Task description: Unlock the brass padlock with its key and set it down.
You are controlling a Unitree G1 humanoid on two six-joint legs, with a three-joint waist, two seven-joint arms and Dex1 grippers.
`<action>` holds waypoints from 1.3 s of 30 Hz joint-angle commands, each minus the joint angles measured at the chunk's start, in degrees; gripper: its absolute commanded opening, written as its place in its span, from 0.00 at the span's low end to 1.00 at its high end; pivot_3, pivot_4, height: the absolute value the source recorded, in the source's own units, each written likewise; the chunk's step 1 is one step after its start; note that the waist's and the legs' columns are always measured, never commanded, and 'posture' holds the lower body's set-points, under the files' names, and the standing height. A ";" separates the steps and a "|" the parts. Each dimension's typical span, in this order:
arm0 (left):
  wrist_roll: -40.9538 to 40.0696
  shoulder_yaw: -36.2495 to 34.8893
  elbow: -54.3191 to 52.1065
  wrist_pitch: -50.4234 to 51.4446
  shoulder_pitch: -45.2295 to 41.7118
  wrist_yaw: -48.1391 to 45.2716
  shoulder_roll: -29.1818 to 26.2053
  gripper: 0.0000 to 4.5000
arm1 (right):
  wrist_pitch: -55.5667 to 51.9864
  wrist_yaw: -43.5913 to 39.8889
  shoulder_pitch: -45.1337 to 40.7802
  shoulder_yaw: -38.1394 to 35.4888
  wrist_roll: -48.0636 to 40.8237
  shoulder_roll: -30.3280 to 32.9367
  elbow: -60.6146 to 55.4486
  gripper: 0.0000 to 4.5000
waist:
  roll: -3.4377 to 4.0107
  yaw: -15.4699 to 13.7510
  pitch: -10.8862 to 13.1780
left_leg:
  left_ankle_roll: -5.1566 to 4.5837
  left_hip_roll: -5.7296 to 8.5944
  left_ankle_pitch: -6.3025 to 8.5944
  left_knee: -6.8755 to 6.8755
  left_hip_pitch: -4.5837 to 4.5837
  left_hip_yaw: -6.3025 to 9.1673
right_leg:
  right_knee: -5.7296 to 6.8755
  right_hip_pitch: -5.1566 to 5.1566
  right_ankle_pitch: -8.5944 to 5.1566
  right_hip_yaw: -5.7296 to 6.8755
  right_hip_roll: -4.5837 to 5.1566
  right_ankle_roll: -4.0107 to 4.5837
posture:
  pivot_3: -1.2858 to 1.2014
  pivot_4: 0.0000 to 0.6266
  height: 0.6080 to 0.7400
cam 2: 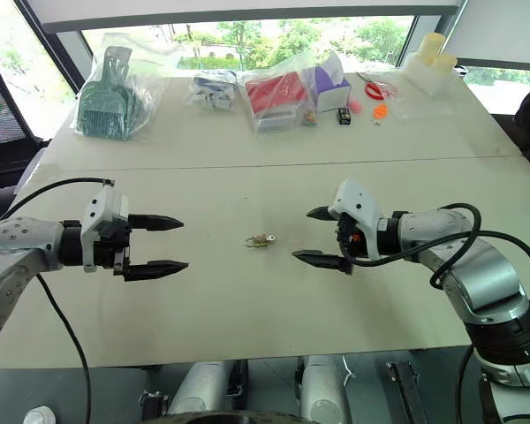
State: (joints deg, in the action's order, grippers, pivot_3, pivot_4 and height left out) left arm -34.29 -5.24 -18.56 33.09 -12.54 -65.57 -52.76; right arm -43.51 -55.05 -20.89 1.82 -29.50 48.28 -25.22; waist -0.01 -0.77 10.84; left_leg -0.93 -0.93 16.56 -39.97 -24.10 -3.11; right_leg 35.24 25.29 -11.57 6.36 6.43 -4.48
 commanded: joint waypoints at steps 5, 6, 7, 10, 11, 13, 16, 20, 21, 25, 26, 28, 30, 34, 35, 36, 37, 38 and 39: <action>0.13 -0.09 -1.19 -0.73 -1.55 0.96 1.11 0.99 | -0.09 0.98 -0.39 -1.35 -1.57 0.02 -2.44 1.00 | 0.00 -0.04 0.00 | 0.00 0.01 0.00 -0.01 0.00 0.00 | 0.00 -0.02 0.00 0.00 0.00 0.00 | 0.52 0.24 1.00; 0.33 0.04 -1.03 -0.87 -1.80 1.05 1.28 0.99 | -0.07 1.11 -0.47 -1.28 -1.61 0.00 -2.42 1.00 | 0.00 -0.02 0.00 | 0.00 0.01 0.00 -0.01 0.00 0.00 | 0.01 -0.02 0.00 0.00 0.00 0.00 | 0.52 0.24 1.00; 0.55 0.15 -0.91 -1.06 -2.07 1.24 1.50 0.99 | -0.06 1.20 -0.50 -1.25 -1.65 -0.01 -2.42 1.00 | 0.00 -0.02 0.00 | 0.00 0.01 0.00 -0.01 0.00 0.00 | 0.01 -0.01 0.00 0.00 0.00 -0.01 | 0.52 0.24 1.00; 1.02 0.52 -0.63 -1.32 -2.70 1.61 1.95 0.99 | -0.06 1.53 -0.49 -1.21 -1.81 -0.02 -2.59 1.00 | 0.00 0.00 0.00 | 0.00 0.01 0.00 -0.01 0.01 0.00 | 0.02 -0.02 0.01 0.00 0.00 -0.01 | 0.52 0.24 1.00; 1.07 0.61 -0.54 -1.32 -2.88 1.70 2.08 0.99 | -0.09 1.63 -0.45 -1.24 -1.90 0.00 -2.65 1.00 | 0.00 0.00 0.00 | 0.00 0.02 0.00 -0.01 0.01 -0.01 | 0.02 -0.02 0.01 0.00 0.00 -0.01 | 0.52 0.24 1.00; 1.16 0.82 -0.29 -1.23 -3.32 1.86 2.29 0.99 | 0.02 1.80 -0.51 -1.18 -1.86 0.04 -2.56 1.00 | 0.00 -0.06 0.00 | 0.00 0.02 0.00 -0.01 0.01 -0.01 | 0.02 -0.02 0.01 0.00 0.00 -0.01 | 0.52 0.24 1.00; 1.38 1.16 0.10 -1.22 -3.77 1.89 2.48 0.99 | 0.12 2.05 -0.60 -1.11 -1.80 0.05 -2.45 1.00 | -0.01 -0.02 0.00 | 0.00 0.02 0.00 -0.02 0.01 -0.01 | 0.03 -0.03 0.01 0.00 0.00 -0.01 | 0.52 0.24 1.00; 2.13 1.88 0.66 -2.05 -3.98 1.62 2.63 0.99 | 0.31 2.37 -0.44 -0.96 -1.57 -0.04 -2.56 1.00 | -0.01 -0.01 0.00 | 0.00 0.02 0.00 -0.02 0.02 -0.01 | 0.04 -0.02 0.01 0.00 0.00 -0.02 | 0.52 0.24 1.00; 2.29 2.07 0.75 -2.26 -4.08 1.62 2.70 0.99 | 0.34 2.45 -0.42 -0.93 -1.55 -0.06 -2.57 1.00 | -0.01 -0.03 0.00 | 0.00 0.02 0.00 -0.02 0.02 -0.01 | 0.04 -0.02 0.01 0.00 0.00 -0.02 | 0.52 0.24 1.00; 4.74 4.72 2.95 -3.72 -6.49 2.19 4.59 0.99 | 0.43 2.85 -0.64 -0.64 -1.38 -0.21 -2.48 1.00 | -0.01 -0.14 -0.01 | 0.00 0.04 -0.01 -0.02 0.02 0.00 | 0.05 -0.04 0.01 0.00 0.00 -0.02 | 0.52 0.24 1.00; 5.55 5.78 3.78 -4.21 -7.32 2.27 5.34 0.99 | 0.44 2.92 -0.72 -0.55 -1.36 -0.23 -2.46 1.00 | -0.01 -0.16 -0.01 | 0.00 0.05 -0.01 -0.03 0.03 0.00 | 0.05 -0.06 0.02 0.00 0.00 -0.02 | 0.52 0.24 1.00; 7.84 8.47 5.67 -6.21 -8.89 1.82 7.02 0.99 | 0.48 3.08 -0.89 -0.34 -1.28 -0.32 -2.38 1.00 | -0.02 -0.16 -0.01 | 0.00 0.08 -0.01 -0.05 0.03 0.00 | 0.05 -0.08 0.03 0.00 0.00 -0.05 | 0.52 0.24 1.00; 11.08 11.84 8.40 -8.87 -10.84 2.37 9.86 0.99 | 0.56 3.29 -0.99 -0.13 -1.14 -0.41 -2.42 1.00 | -0.01 -0.12 -0.02 | -0.01 0.13 -0.01 -0.05 0.03 -0.01 | 0.04 -0.09 0.05 0.00 0.00 -0.08 | 0.52 0.24 1.00; 15.73 16.62 15.54 -13.33 -14.37 2.08 15.02 0.99 | 0.50 3.88 -0.90 -0.04 -0.93 -0.53 -2.79 1.00 | -0.03 -0.06 -0.02 | -0.01 0.18 -0.01 -0.05 0.06 -0.01 | 0.05 -0.10 0.07 -0.01 0.00 -0.12 | 0.52 0.24 1.00; 16.80 17.98 17.77 -14.81 -15.28 1.54 16.44 0.99 | 0.44 4.10 -0.69 -0.17 -0.91 -0.52 -3.01 1.00 | -0.03 -0.06 -0.02 | -0.01 0.18 -0.01 -0.05 0.05 0.00 | 0.07 -0.09 0.08 0.00 0.00 -0.13 | 0.52 0.24 1.00; 18.01 19.04 20.13 -16.43 -16.23 1.57 18.02 0.99 | 0.36 4.33 -0.42 -0.32 -0.94 -0.51 -3.25 1.00 | -0.04 -0.12 -0.02 | -0.01 0.18 -0.01 -0.05 0.06 -0.01 | 0.07 -0.10 0.08 0.00 0.00 -0.13 | 0.52 0.24 1.00; 19.29 20.04 22.47 -18.03 -17.15 1.59 19.39 0.99 | 0.34 4.59 -0.09 -0.47 -0.89 -0.43 -3.53 1.00 | -0.04 -0.12 -0.02 | -0.01 0.18 -0.01 -0.06 0.06 -0.01 | 0.07 -0.10 0.08 0.00 0.00 -0.13 | 0.52 0.24 1.00; 20.58 20.87 24.90 -19.60 -18.16 1.90 20.90 0.99 | 0.29 4.91 0.24 -0.63 -0.86 -0.41 -3.80 1.00 | -0.04 -0.17 -0.03 | -0.01 0.18 -0.01 -0.07 0.06 -0.01 | 0.08 -0.10 0.08 0.00 0.00 -0.13 | 0.52 0.24 1.00; 21.77 21.48 27.24 -21.25 -19.04 2.21 22.21 0.99 | 0.22 5.25 0.48 -0.74 -0.84 -0.43 -4.06 1.00 | -0.05 -0.15 -0.02 | -0.01 0.19 -0.01 -0.07 0.06 -0.01 | 0.07 -0.11 0.09 0.00 0.00 -0.14 | 0.52 0.24 1.00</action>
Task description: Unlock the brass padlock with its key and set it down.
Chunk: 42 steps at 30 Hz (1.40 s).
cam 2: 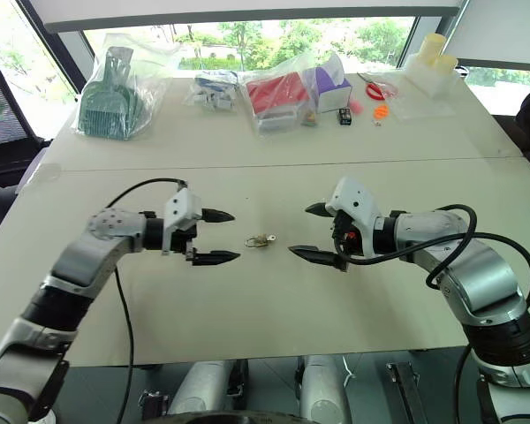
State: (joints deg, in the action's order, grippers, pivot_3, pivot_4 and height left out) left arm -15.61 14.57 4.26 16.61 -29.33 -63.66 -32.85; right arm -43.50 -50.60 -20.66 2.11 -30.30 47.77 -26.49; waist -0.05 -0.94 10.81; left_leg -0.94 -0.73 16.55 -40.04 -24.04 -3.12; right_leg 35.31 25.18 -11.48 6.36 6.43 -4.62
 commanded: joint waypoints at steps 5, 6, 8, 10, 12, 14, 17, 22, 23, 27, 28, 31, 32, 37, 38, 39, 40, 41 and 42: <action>6.96 3.62 12.56 -10.64 -5.39 0.13 7.04 0.99 | 0.04 2.34 1.62 -1.59 0.01 0.06 -4.17 1.00 | -0.02 0.07 -0.01 | 0.00 0.00 0.00 -0.01 0.00 0.01 | 0.01 0.00 0.02 0.00 0.00 -0.02 | 0.52 0.24 1.00; 7.55 3.76 13.64 -11.42 -5.77 0.16 7.67 0.99 | 0.02 2.59 1.85 -1.71 -0.01 0.11 -4.39 1.00 | -0.03 0.01 -0.01 | 0.00 0.00 0.00 -0.01 0.00 0.01 | 0.00 0.00 0.02 0.00 0.00 -0.02 | 0.52 0.24 1.00; 8.65 3.94 15.58 -13.02 -6.34 0.17 8.64 0.99 | -0.01 3.04 2.24 -1.93 -0.04 0.19 -4.74 1.00 | -0.03 0.08 -0.01 | -0.01 0.00 0.00 -0.02 0.00 0.01 | 0.00 0.00 0.02 0.00 0.01 -0.03 | 0.52 0.24 1.00; 9.65 3.98 17.14 -14.40 -6.73 0.56 9.29 0.99 | -0.11 3.42 2.41 -1.99 -0.12 0.20 -5.01 1.00 | -0.03 0.14 -0.01 | -0.01 -0.01 0.00 -0.02 0.00 0.01 | 0.01 0.00 0.02 0.00 0.02 -0.03 | 0.52 0.24 1.00; 10.54 4.24 18.27 -15.10 -6.78 0.84 9.89 0.99 | -0.11 3.78 2.61 -2.05 -0.12 0.23 -5.26 1.00 | -0.03 0.12 -0.01 | -0.01 -0.02 0.00 -0.02 0.01 0.02 | 0.02 0.00 0.02 0.00 0.02 -0.03 | 0.52 0.24 1.00; 11.23 4.37 18.88 -15.63 -6.62 1.10 10.33 0.99 | -0.09 3.96 2.72 -2.07 -0.12 0.30 -5.36 1.00 | -0.04 0.01 -0.02 | -0.01 -0.04 0.00 -0.03 0.02 0.03 | 0.04 -0.02 0.03 0.00 0.02 -0.03 | 0.52 0.24 1.00; 12.25 4.26 19.56 -16.13 -6.50 2.14 10.93 0.87 | 0.05 4.05 2.70 -1.92 0.09 0.45 -5.28 1.00 | -0.05 -0.03 -0.04 | -0.01 -0.07 0.00 -0.05 0.04 0.06 | 0.03 -0.07 0.03 0.00 0.06 -0.04 | 0.52 0.24 1.00; 12.98 4.28 19.63 -16.19 -5.99 2.07 11.06 0.40 | 0.22 3.90 2.37 -1.67 0.25 0.55 -5.04 1.00 | -0.07 0.07 -0.05 | -0.02 -0.07 0.00 -0.06 0.22 0.08 | 0.03 -0.24 0.04 0.00 0.07 -0.05 | 0.52 0.24 1.00; 13.08 4.26 19.59 -16.15 -5.92 2.05 11.06 0.28 | 0.25 3.86 2.34 -1.65 0.26 0.56 -5.01 1.00 | -0.07 0.09 -0.06 | -0.02 -0.08 0.00 -0.05 0.28 0.08 | 0.03 -0.29 0.04 0.01 0.07 -0.05 | 0.52 0.24 1.00; 13.59 3.94 20.17 -15.99 -5.94 2.12 10.27 0.16 | 1.34 4.24 1.33 -0.31 1.66 -0.04 -4.43 1.00 | -0.07 0.10 -0.06 | -0.02 -0.11 0.00 -0.05 0.35 0.08 | 0.03 -0.33 0.03 0.00 0.07 -0.05 | 0.52 0.24 1.00; 13.58 3.64 20.63 -15.94 -6.40 2.17 10.03 0.16 | 2.51 4.87 0.96 0.58 3.06 -0.56 -4.08 1.00 | -0.07 0.12 -0.06 | -0.02 -0.11 0.00 -0.05 0.35 0.08 | 0.03 -0.34 0.03 0.00 0.07 -0.05 | 0.52 0.24 1.00; 11.96 2.25 20.84 -14.79 -8.14 0.79 9.29 0.16 | 8.18 6.96 0.11 4.07 9.42 -1.88 -2.68 1.00 | -0.10 0.16 -0.07 | -0.02 -0.11 0.00 -0.05 0.39 0.08 | 0.04 -0.36 0.03 0.01 0.06 -0.05 | 0.52 0.24 1.00; 11.35 1.85 20.83 -14.34 -8.72 0.28 9.12 0.16 | 9.72 7.36 -0.14 4.92 11.08 -2.36 -2.13 1.00 | -0.10 0.19 -0.07 | -0.02 -0.11 0.00 -0.04 0.40 0.08 | 0.05 -0.36 0.03 0.01 0.06 -0.05 | 0.52 0.24 1.00; 5.97 -0.81 17.24 -8.87 -13.89 -6.39 6.70 0.16 | 26.18 10.50 -2.25 12.42 26.53 -3.87 3.80 1.00 | -0.11 0.18 -0.05 | -0.02 -0.09 0.00 -0.04 0.38 0.03 | 0.09 -0.30 0.03 0.00 0.04 -0.05 | 0.52 0.24 1.00; 5.37 -1.08 16.70 -7.93 -14.64 -7.35 6.36 0.16 | 28.92 10.71 -2.42 13.23 28.51 -4.19 4.80 1.00 | -0.10 0.12 -0.05 | -0.02 -0.05 0.00 -0.03 0.37 0.03 | 0.09 -0.31 0.02 0.00 0.04 -0.06 | 0.52 0.24 1.00; 4.97 -1.24 16.32 -7.09 -15.48 -8.27 5.98 0.16 | 31.26 11.06 -2.62 13.89 30.22 -4.69 5.68 1.00 | -0.10 0.07 -0.05 | -0.02 -0.03 0.00 -0.04 0.36 0.03 | 0.08 -0.31 0.02 0.00 0.04 -0.06 | 0.52 0.24 1.00; 4.74 -1.41 16.09 -6.49 -16.17 -8.98 5.72 0.16 | 33.35 11.29 -2.81 14.17 31.21 -5.39 6.51 1.00 | -0.11 0.09 -0.06 | -0.02 -0.04 0.00 -0.04 0.35 0.03 | 0.07 -0.31 0.02 0.00 0.05 -0.07 | 0.52 0.24 1.00; 4.42 -1.60 15.90 -5.64 -16.97 -9.67 5.47 0.16 | 35.17 11.60 -3.22 14.74 32.68 -5.96 7.38 1.00 | -0.11 0.10 -0.06 | -0.03 0.00 0.01 -0.04 0.35 0.02 | 0.02 -0.33 0.02 0.00 0.05 -0.08 | 0.52 0.24 1.00; 4.14 -1.70 15.71 -4.94 -17.57 -10.32 5.27 0.16 | 36.93 12.04 -3.64 15.13 34.11 -6.57 8.25 1.00 | -0.11 0.17 -0.05 | -0.04 0.02 0.01 -0.04 0.35 0.01 | 0.00 -0.35 0.01 -0.01 0.06 -0.08 | 0.52 0.24 1.00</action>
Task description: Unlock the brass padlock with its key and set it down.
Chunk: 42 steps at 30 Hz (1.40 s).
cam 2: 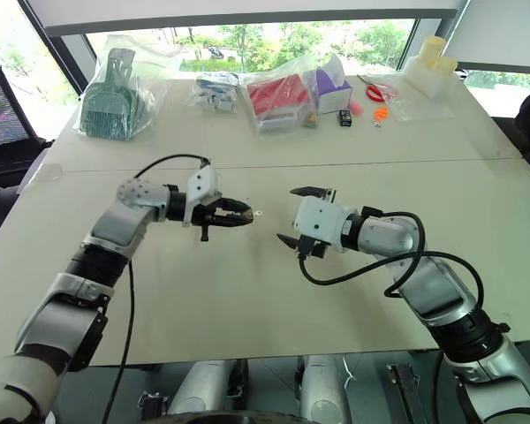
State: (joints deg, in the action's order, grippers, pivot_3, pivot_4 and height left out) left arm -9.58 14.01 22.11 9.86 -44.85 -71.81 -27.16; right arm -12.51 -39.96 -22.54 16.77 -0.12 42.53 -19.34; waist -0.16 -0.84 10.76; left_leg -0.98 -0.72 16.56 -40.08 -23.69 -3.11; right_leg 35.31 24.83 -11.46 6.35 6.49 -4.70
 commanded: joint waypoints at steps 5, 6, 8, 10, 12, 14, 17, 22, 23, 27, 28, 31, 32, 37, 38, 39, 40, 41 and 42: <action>-2.30 -1.22 -2.69 3.26 -3.54 -4.21 -0.67 0.16 | 11.59 4.18 -4.12 1.82 10.35 -5.09 4.88 1.00 | 0.00 0.19 0.00 | 0.00 0.02 0.00 0.00 0.01 -0.02 | 0.02 0.01 0.00 -0.01 -0.03 0.00 | 0.52 0.24 1.00; -2.25 -1.23 -2.66 3.37 -3.69 -4.42 -0.62 0.16 | 12.36 4.32 -4.48 2.06 11.14 -5.74 5.32 1.00 | 0.00 0.20 0.00 | 0.01 0.01 -0.01 0.00 0.01 -0.02 | 0.03 0.02 0.00 -0.01 -0.04 0.00 | 0.52 0.24 1.00; -2.19 -1.21 -2.74 3.55 -3.83 -4.72 -0.48 0.16 | 13.73 4.41 -4.79 2.34 12.70 -6.59 6.08 1.00 | 0.00 0.20 0.00 | 0.01 0.00 -0.01 0.01 0.02 -0.02 | 0.03 0.02 0.00 -0.01 -0.05 0.00 | 0.52 0.24 1.00; -2.22 -1.17 -2.86 3.72 -3.93 -4.99 -0.28 0.16 | 14.07 4.15 -4.76 2.31 13.22 -7.52 6.38 1.00 | 0.00 0.11 0.00 | 0.01 0.01 -0.01 0.01 0.02 -0.02 | 0.03 0.02 0.00 -0.01 -0.05 0.00 | 0.52 0.24 1.00; -2.33 -1.18 -2.98 3.94 -4.05 -5.21 -0.10 0.16 | 14.45 3.91 -4.76 2.32 13.80 -8.29 6.76 1.00 | 0.00 0.09 0.00 | 0.01 0.01 -0.01 0.00 0.02 -0.02 | 0.02 0.01 0.00 -0.01 -0.04 0.00 | 0.52 0.24 1.00; -2.38 -1.18 -3.07 4.03 -4.09 -5.47 0.00 0.16 | 15.05 3.81 -4.91 2.29 14.42 -8.80 7.22 1.00 | 0.00 0.13 0.00 | 0.01 0.01 -0.01 0.00 0.02 -0.01 | 0.02 0.01 0.00 -0.01 -0.04 0.00 | 0.52 0.24 1.00; -2.57 -1.26 -3.59 4.45 -4.01 -6.04 -0.09 0.16 | 16.09 3.80 -5.43 2.45 15.42 -9.30 8.37 1.00 | 0.00 0.19 0.00 | 0.01 0.01 -0.01 0.01 0.02 -0.01 | 0.02 0.01 0.00 -0.01 -0.05 0.00 | 0.52 0.24 1.00; -2.77 -1.31 -4.60 5.32 -3.79 -6.77 -0.36 0.16 | 18.43 4.05 -6.22 2.66 17.25 -9.76 10.23 0.48 | 0.00 0.17 0.00 | 0.01 0.01 -0.01 0.01 0.02 -0.02 | 0.03 0.01 0.00 -0.02 -0.05 0.00 | 0.52 0.24 1.00; -2.85 -1.30 -4.84 5.44 -3.67 -6.94 -0.52 0.16 | 18.98 4.15 -6.36 2.69 17.57 -9.92 10.62 0.35 | 0.00 0.17 0.00 | 0.01 0.01 -0.01 0.00 0.02 -0.01 | 0.02 0.01 0.00 -0.01 -0.05 0.00 | 0.52 0.24 1.00; -2.66 -1.26 -4.84 4.98 -3.48 -6.56 -0.76 0.16 | 19.75 3.80 -6.72 2.59 17.67 -10.77 10.93 0.01 | 0.00 0.24 0.00 | 0.01 0.01 -0.01 0.01 0.02 -0.01 | 0.03 0.01 0.00 -0.02 -0.05 0.00 | 0.52 0.24 1.00; -2.48 -1.34 -4.77 4.69 -3.45 -6.24 -0.71 0.16 | 19.81 3.56 -6.76 2.60 17.56 -10.93 10.78 0.01 | 0.00 0.19 0.00 | 0.01 0.01 -0.01 0.01 0.02 -0.02 | 0.03 0.01 0.00 -0.02 -0.05 0.00 | 0.52 0.24 1.00; -1.57 -1.28 -4.61 2.90 -3.34 -5.21 -0.42 0.16 | 18.73 2.07 -6.85 2.72 16.54 -11.30 10.07 0.01 | 0.00 0.14 0.00 | 0.01 0.01 -0.01 0.00 0.03 -0.02 | 0.03 0.00 0.00 -0.02 -0.05 0.00 | 0.52 0.24 1.00; -0.88 -1.09 -4.41 1.46 -3.31 -4.66 -0.32 0.16 | 17.98 1.36 -6.91 2.67 15.98 -11.46 9.83 0.01 | 0.00 0.15 0.00 | 0.01 0.01 -0.01 0.00 0.02 -0.02 | 0.03 0.00 0.00 -0.02 -0.05 0.00 | 0.52 0.24 1.00; 1.99 -0.37 -4.17 -6.42 -3.02 -2.93 0.27 0.16 | 9.77 -6.03 -7.56 2.47 10.31 -12.28 8.26 0.01 | 0.00 0.17 0.00 | 0.01 0.01 -0.01 0.01 0.03 -0.02 | 0.03 0.01 0.00 -0.02 -0.05 0.01 | 0.52 0.24 1.00; 3.13 0.09 -3.91 -9.21 -3.01 -2.55 0.20 0.16 | 7.86 -7.96 -8.08 2.59 9.03 -12.31 8.04 0.01 | 0.00 0.17 0.00 | 0.01 0.01 -0.01 0.01 0.03 -0.02 | 0.03 0.01 0.00 -0.02 -0.05 0.01 | 0.52 0.24 1.00; 4.61 0.58 -3.23 -12.86 -3.10 -1.85 0.17 0.16 | 4.67 -10.01 -9.04 2.61 7.54 -12.58 8.02 0.01 | 0.00 0.16 0.00 | 0.01 0.01 -0.01 0.01 0.03 -0.02 | 0.03 0.01 0.01 -0.02 -0.05 0.01 | 0.52 0.24 1.00; 6.10 1.10 -2.51 -16.43 -3.22 -1.17 0.09 0.16 | 1.64 -12.00 -10.19 2.66 6.17 -12.83 8.16 0.01 | 0.00 0.17 0.00 | 0.01 0.01 -0.01 0.00 0.03 -0.02 | 0.03 0.00 0.01 -0.02 -0.05 0.01 | 0.52 0.24 1.00; 7.08 1.41 -1.88 -19.32 -3.32 -0.83 0.09 0.16 | -0.66 -13.51 -11.18 2.76 5.28 -12.99 8.27 0.01 | 0.01 0.17 0.01 | 0.01 0.01 -0.01 0.00 0.03 -0.02 | 0.03 0.01 0.01 -0.02 -0.05 0.02 | 0.52 0.24 1.00; 7.57 1.47 -1.24 -21.16 -3.47 -0.62 0.20 0.16 | -2.90 -14.72 -12.09 2.93 4.85 -13.07 8.39 0.01 | 0.01 0.17 0.01 | 0.01 0.00 -0.01 0.00 0.03 -0.02 | 0.04 0.01 0.01 -0.02 -0.05 0.02 | 0.52 0.24 1.00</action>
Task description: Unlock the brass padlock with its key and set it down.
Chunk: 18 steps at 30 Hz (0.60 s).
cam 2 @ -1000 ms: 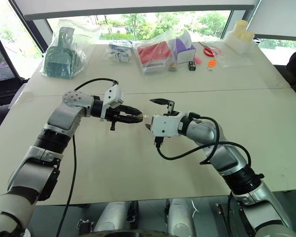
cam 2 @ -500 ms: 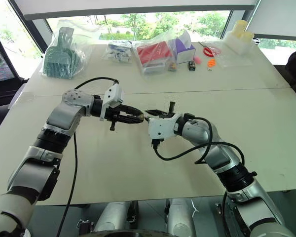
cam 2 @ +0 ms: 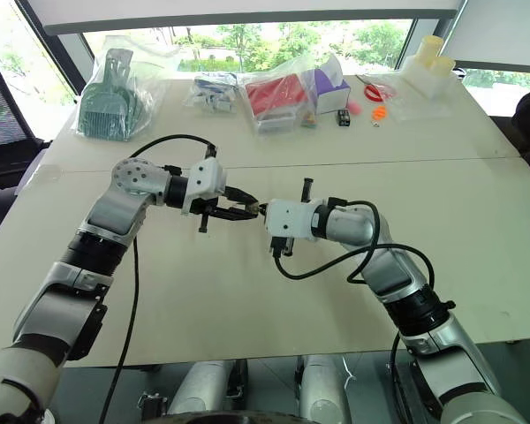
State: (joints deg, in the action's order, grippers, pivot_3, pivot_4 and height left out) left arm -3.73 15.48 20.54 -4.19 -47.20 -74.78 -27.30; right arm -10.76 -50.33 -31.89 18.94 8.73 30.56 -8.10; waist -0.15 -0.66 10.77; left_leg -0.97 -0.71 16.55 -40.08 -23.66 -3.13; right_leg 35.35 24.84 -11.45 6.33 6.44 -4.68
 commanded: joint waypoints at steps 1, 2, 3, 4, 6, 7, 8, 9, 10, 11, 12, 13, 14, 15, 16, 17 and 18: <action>1.87 -0.10 0.71 -8.33 -1.21 2.59 0.56 0.16 | -5.43 -4.98 -3.67 0.94 -4.00 -1.22 -2.51 0.01 | 0.00 -0.01 0.00 | 0.00 0.00 0.00 0.00 0.01 0.00 | 0.00 0.00 0.00 0.00 0.00 0.00 | 0.52 0.24 1.00; 1.95 -0.19 0.99 -9.14 -1.32 2.78 0.75 0.16 | -6.05 -5.27 -4.54 1.05 -3.86 -1.48 -2.13 0.01 | 0.00 -0.03 0.00 | 0.00 0.00 0.00 0.00 0.01 0.00 | 0.00 0.00 0.00 0.00 0.00 0.00 | 0.52 0.24 1.00; 2.02 -0.23 1.30 -9.76 -1.45 2.85 0.86 0.16 | -6.19 -5.14 -5.36 1.06 -3.52 -1.89 -1.61 0.01 | 0.00 -0.06 0.00 | 0.00 0.00 0.00 0.00 0.01 0.00 | 0.01 0.00 0.00 0.01 0.00 0.00 | 0.52 0.24 1.00; 1.98 -0.25 1.50 -9.73 -1.54 2.78 0.89 0.16 | -4.69 -4.04 -6.10 1.11 -2.26 -2.18 -0.95 0.01 | 0.00 -0.02 0.00 | 0.00 0.00 0.00 0.01 0.01 0.00 | 0.00 0.00 0.00 0.01 0.00 0.00 | 0.52 0.24 1.00; 0.94 -0.69 1.85 -7.43 -1.65 2.30 0.96 0.16 | 1.72 -1.05 -6.87 1.64 1.25 -1.74 0.63 0.01 | 0.00 -0.02 0.00 | 0.00 0.00 0.00 0.01 0.01 -0.01 | 0.00 0.00 0.00 0.01 0.00 0.00 | 0.52 0.24 1.00; -0.12 -1.19 1.85 -5.14 -1.70 1.87 1.04 0.16 | 5.30 0.96 -6.91 1.83 3.20 -1.37 1.50 0.01 | 0.00 -0.01 0.00 | 0.00 0.00 0.00 0.01 0.01 -0.01 | 0.00 0.00 0.00 0.01 0.00 -0.01 | 0.52 0.24 1.00; -1.95 -2.11 1.64 -1.44 -1.86 1.18 1.21 0.16 | 9.36 3.00 -6.59 2.26 5.64 -0.43 2.45 0.01 | 0.00 -0.01 0.00 | 0.00 0.01 0.00 0.01 0.01 -0.02 | 0.00 0.00 0.00 0.01 0.00 -0.01 | 0.52 0.24 1.00; -3.51 -2.92 1.45 2.08 -2.06 0.54 1.29 0.16 | 13.35 4.77 -6.17 2.74 7.95 0.65 3.33 0.01 | 0.00 0.02 0.00 | 0.00 0.01 0.00 0.01 0.01 -0.02 | 0.00 0.00 -0.01 0.01 0.00 -0.01 | 0.52 0.24 1.00; -4.74 -3.55 1.33 5.03 -2.32 -0.09 1.26 0.16 | 16.44 6.12 -5.63 3.08 9.81 1.62 4.07 0.01 | 0.00 -0.01 0.00 | 0.00 0.01 0.00 0.01 0.01 -0.03 | 0.00 0.00 -0.01 0.01 0.00 -0.02 | 0.52 0.24 1.00; -5.73 -4.04 1.25 7.26 -2.54 -0.73 1.13 0.16 | 19.10 7.48 -5.01 3.20 11.14 2.32 4.73 0.01 | 0.00 -0.01 0.00 | 0.00 0.02 0.00 0.01 0.01 -0.03 | 0.00 0.00 -0.01 0.01 0.00 -0.03 | 0.52 0.24 1.00; -6.59 -4.18 1.14 9.61 -2.71 -2.36 0.42 0.16 | 22.74 9.76 -3.86 3.05 12.68 3.24 5.14 0.06 | 0.00 -0.02 0.00 | 0.00 0.02 0.00 0.01 0.01 -0.03 | 0.00 0.00 -0.01 0.00 0.00 -0.03 | 0.52 0.24 1.00; -7.15 -4.14 0.90 11.22 -2.79 -3.66 -0.26 0.16 | 25.65 11.61 -2.91 2.79 13.81 3.89 5.49 0.13 | 0.00 -0.02 0.00 | 0.00 0.02 0.00 0.01 0.01 -0.03 | -0.01 0.00 -0.02 0.00 0.00 -0.03 | 0.52 0.24 1.00; -7.50 -4.15 0.73 12.26 -2.86 -4.40 -0.72 0.16 | 28.39 13.39 -2.22 2.57 14.95 4.44 5.84 0.20 | 0.00 0.07 0.00 | 0.01 0.02 0.00 0.01 0.01 -0.03 | 0.00 0.00 -0.02 0.00 0.00 -0.04 | 0.52 0.24 1.00; -7.74 -4.18 0.74 13.29 -3.03 -4.83 -1.02 0.16 | 31.32 15.73 -1.77 2.28 16.52 4.90 6.15 0.33 | 0.00 0.11 0.00 | 0.01 0.02 0.00 0.01 0.01 -0.05 | 0.00 0.00 -0.02 0.00 0.00 -0.04 | 0.52 0.24 1.00; -7.99 -4.24 0.69 14.11 -3.19 -5.16 -1.20 0.16 | 33.29 17.59 -1.51 1.89 17.48 5.00 6.46 0.44 | 0.00 0.13 0.00 | 0.01 0.02 -0.01 0.01 0.01 -0.05 | 0.00 0.00 -0.02 0.00 0.00 -0.04 | 0.52 0.24 1.00; -8.39 -4.34 0.54 14.94 -3.34 -5.64 -1.38 0.16 | 34.87 18.96 -1.25 1.50 17.95 4.98 6.75 0.56 | 0.00 0.17 0.00 | 0.02 0.02 -0.01 0.01 0.01 -0.06 | 0.00 0.00 -0.02 0.00 0.00 -0.04 | 0.52 0.24 1.00; -8.75 -4.40 0.40 15.67 -3.48 -6.05 -1.53 0.16 | 36.10 20.04 -1.12 1.22 18.49 5.03 7.04 0.68 | 0.00 0.19 0.00 | 0.04 0.01 -0.02 0.01 0.01 -0.05 | 0.01 0.01 -0.02 -0.01 0.00 -0.04 | 0.52 0.24 1.00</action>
State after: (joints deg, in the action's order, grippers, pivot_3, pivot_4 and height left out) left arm -10.76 12.43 23.36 10.47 -48.79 -79.99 -28.26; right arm 22.33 -33.04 -32.48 21.95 26.34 35.30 -0.29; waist -0.15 -0.48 10.77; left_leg -0.92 -0.70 16.52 -40.07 -23.65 -3.18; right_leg 35.37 24.85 -11.47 6.33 6.44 -4.72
